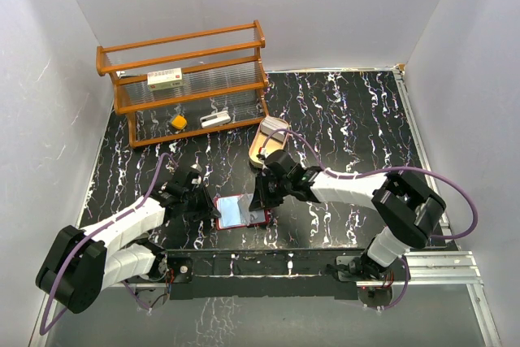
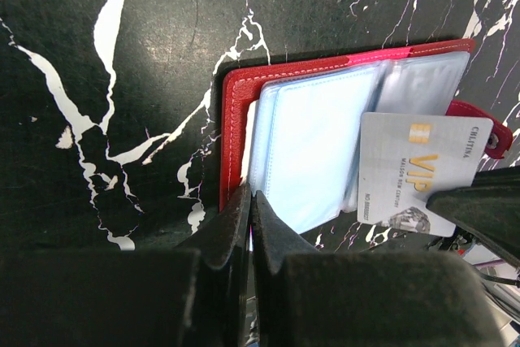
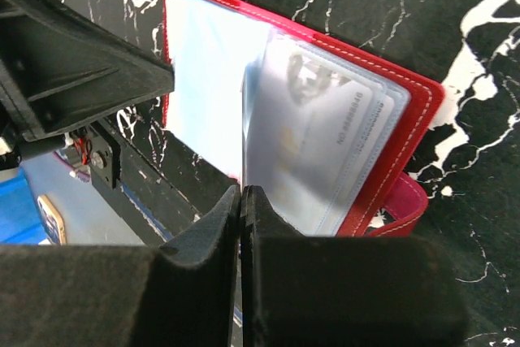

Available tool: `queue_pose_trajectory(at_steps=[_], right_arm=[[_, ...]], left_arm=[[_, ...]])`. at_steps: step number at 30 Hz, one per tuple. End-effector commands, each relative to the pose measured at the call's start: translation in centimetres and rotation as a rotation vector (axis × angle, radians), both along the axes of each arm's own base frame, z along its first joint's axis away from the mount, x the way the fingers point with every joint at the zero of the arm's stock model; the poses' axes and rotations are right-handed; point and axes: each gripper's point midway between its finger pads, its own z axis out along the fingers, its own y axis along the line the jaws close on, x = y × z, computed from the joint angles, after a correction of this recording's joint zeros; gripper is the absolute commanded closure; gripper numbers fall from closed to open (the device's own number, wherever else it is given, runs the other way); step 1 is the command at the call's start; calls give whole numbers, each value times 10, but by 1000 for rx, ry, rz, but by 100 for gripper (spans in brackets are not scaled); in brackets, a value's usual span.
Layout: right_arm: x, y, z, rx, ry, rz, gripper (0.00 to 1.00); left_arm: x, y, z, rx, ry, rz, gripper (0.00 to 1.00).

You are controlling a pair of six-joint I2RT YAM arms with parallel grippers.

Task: Put the credit cards into the card holder
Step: Insert the credit card into the card holder.

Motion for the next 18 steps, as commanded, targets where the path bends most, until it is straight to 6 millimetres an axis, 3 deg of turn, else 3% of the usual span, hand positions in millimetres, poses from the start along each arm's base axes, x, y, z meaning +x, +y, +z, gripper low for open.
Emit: queue_pose_trajectory(at_steps=[1, 9, 18], right_arm=[[15, 6, 5, 35, -51, -53, 100], [16, 2, -12, -10, -24, -83, 100], [24, -4, -17, -62, -45, -115, 99]], left_arm=[[-5, 7, -4, 39, 23, 3, 99], [-6, 5, -5, 32, 33, 3, 99], [-7, 5, -4, 28, 31, 4, 99]])
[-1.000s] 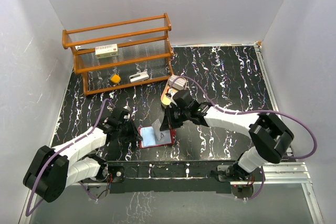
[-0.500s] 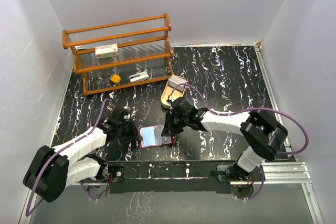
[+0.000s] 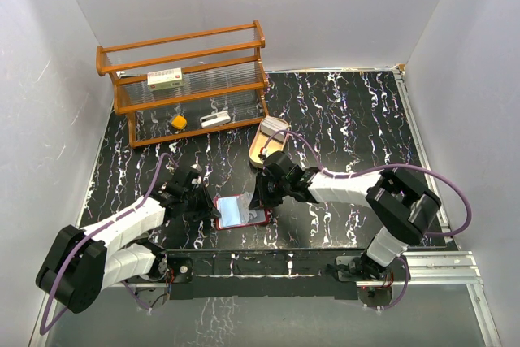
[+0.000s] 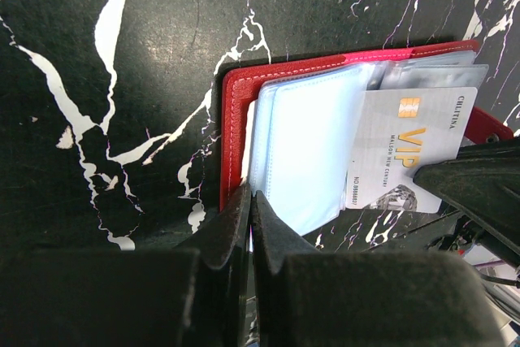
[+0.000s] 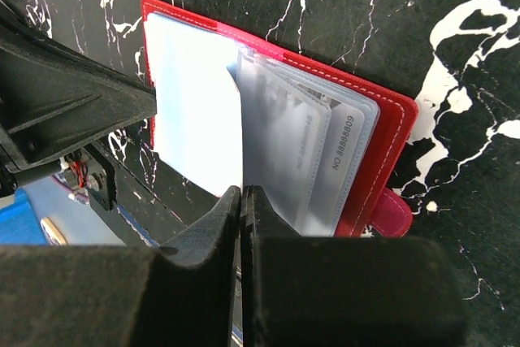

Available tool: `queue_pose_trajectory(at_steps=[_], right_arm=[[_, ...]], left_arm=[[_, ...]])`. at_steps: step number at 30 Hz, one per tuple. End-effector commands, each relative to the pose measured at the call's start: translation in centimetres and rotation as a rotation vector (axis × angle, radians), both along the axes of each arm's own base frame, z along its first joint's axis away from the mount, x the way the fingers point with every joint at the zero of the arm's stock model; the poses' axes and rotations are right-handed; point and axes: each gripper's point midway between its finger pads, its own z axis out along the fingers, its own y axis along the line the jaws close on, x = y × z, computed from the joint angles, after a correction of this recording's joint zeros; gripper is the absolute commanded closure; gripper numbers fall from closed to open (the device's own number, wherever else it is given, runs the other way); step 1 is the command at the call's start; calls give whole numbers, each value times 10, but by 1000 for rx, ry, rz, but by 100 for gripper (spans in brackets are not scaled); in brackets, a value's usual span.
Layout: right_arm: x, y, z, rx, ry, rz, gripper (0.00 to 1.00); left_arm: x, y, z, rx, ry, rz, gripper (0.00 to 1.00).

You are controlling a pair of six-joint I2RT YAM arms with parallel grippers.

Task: Put the credit cards into the card holder
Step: Insert the credit card into the card holder.

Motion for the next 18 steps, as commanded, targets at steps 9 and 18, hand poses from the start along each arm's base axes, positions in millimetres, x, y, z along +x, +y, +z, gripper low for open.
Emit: queue_pose_trajectory(at_steps=[9, 18], right_arm=[[11, 11, -6, 14, 0, -23, 97], [11, 18, 0, 72, 29, -66, 95]], left_arm=[[-7, 4, -4, 19, 34, 3, 100], [-11, 1, -3, -17, 29, 10, 100]])
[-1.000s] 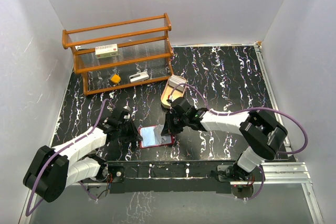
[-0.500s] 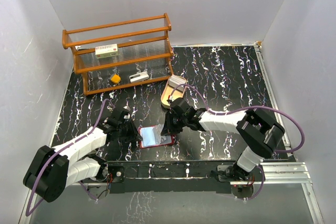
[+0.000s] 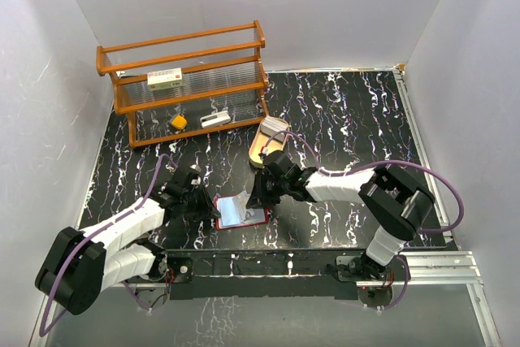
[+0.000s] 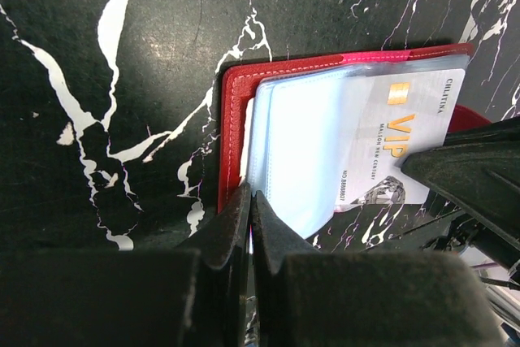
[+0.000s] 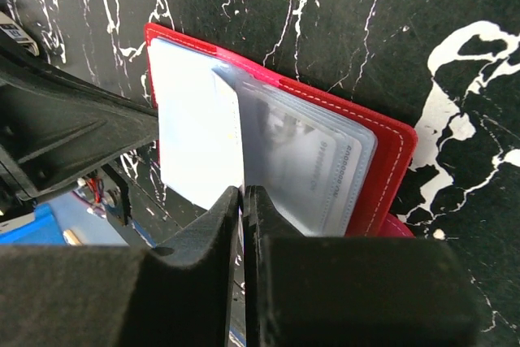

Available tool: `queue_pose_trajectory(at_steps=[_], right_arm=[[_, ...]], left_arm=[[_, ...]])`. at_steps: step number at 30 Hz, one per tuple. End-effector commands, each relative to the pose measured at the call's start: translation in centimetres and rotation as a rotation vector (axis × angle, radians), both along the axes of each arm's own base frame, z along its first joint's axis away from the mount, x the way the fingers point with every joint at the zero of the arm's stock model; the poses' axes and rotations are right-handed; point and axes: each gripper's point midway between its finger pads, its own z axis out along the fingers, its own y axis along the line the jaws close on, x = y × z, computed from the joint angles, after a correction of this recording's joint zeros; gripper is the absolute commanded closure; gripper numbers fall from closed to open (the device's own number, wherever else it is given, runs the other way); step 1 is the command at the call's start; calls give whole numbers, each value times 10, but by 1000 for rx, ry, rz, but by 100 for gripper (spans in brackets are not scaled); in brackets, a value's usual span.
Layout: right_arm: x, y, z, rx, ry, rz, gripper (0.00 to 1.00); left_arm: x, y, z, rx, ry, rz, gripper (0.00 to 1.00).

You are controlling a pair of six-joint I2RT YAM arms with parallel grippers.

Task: Put the credit cards into the card holder
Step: Insert the credit card into the card holder.

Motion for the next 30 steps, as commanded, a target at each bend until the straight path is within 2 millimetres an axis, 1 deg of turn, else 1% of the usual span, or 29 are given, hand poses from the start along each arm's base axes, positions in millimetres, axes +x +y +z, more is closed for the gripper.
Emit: queue_pose_trajectory(at_steps=[1, 4, 7, 13, 18, 22, 24, 30], right_arm=[[5, 10, 5, 46, 1, -36, 95], [3, 12, 3, 55, 14, -41, 92], [3, 12, 2, 52, 17, -51, 84], [2, 11, 1, 46, 20, -63, 83], [-1, 10, 0, 13, 7, -44, 73], [6, 3, 6, -25, -58, -47, 60], [8, 1, 9, -33, -71, -57, 55], [10, 0, 7, -52, -89, -36, 52]], left_arm=[[-11, 1, -4, -11, 27, -3, 100], [-12, 0, -3, -23, 27, -4, 100], [-13, 0, -5, -27, 34, -3, 100], [-14, 0, -4, -30, 26, -2, 100], [-14, 1, -5, -28, 26, -2, 100], [-14, 0, -4, -29, 25, -5, 100], [-14, 0, -4, -33, 20, -7, 100], [-13, -1, -2, -40, 12, -9, 100]])
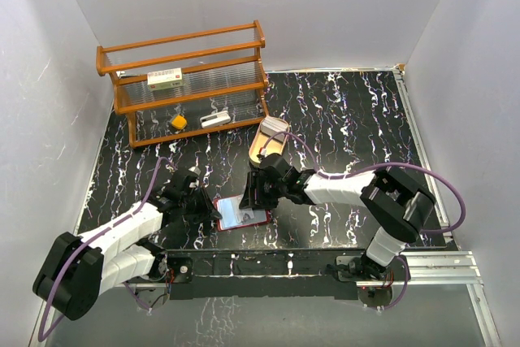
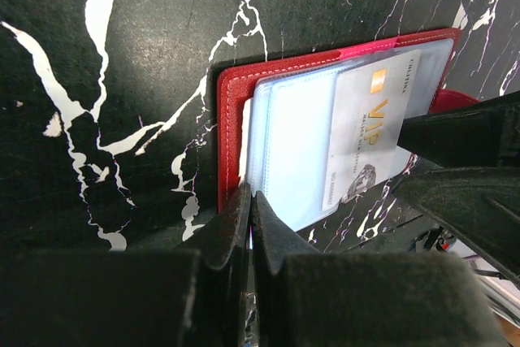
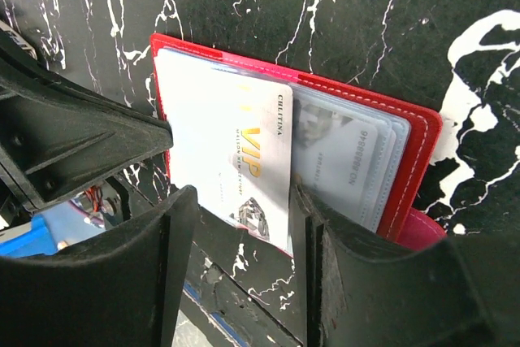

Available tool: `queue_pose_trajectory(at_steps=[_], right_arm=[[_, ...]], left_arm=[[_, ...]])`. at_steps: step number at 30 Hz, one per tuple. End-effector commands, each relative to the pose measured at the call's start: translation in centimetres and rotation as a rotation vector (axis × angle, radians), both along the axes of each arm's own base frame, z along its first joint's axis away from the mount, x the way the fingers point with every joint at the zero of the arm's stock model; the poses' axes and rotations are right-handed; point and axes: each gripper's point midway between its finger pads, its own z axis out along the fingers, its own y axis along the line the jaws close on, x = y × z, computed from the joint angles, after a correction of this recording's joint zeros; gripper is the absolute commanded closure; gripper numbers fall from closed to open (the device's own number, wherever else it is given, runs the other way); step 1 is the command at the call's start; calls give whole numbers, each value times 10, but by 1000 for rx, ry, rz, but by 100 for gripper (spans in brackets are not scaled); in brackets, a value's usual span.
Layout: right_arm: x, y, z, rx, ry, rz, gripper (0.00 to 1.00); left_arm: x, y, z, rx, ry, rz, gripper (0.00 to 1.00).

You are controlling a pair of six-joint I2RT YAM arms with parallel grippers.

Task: Put the credit cards into the card holder
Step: Insert the credit card into the card holder.

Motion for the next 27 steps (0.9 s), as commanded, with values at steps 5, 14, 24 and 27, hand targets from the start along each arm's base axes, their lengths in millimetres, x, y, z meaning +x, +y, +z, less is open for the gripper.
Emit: queue_pose_trajectory(at_steps=[5, 14, 24, 27], right_arm=[[13, 0, 8, -36, -86, 22, 52], [3, 16, 11, 15, -94, 102, 61], [-8, 40, 17, 61, -111, 175, 60], [-8, 42, 21, 66, -127, 185, 59]], left_arm=[[-9, 1, -3, 5, 26, -17, 100], [-9, -2, -3, -18, 25, -17, 100], [-8, -4, 1, -34, 15, -20, 100], [-8, -4, 0, -36, 19, -19, 100]])
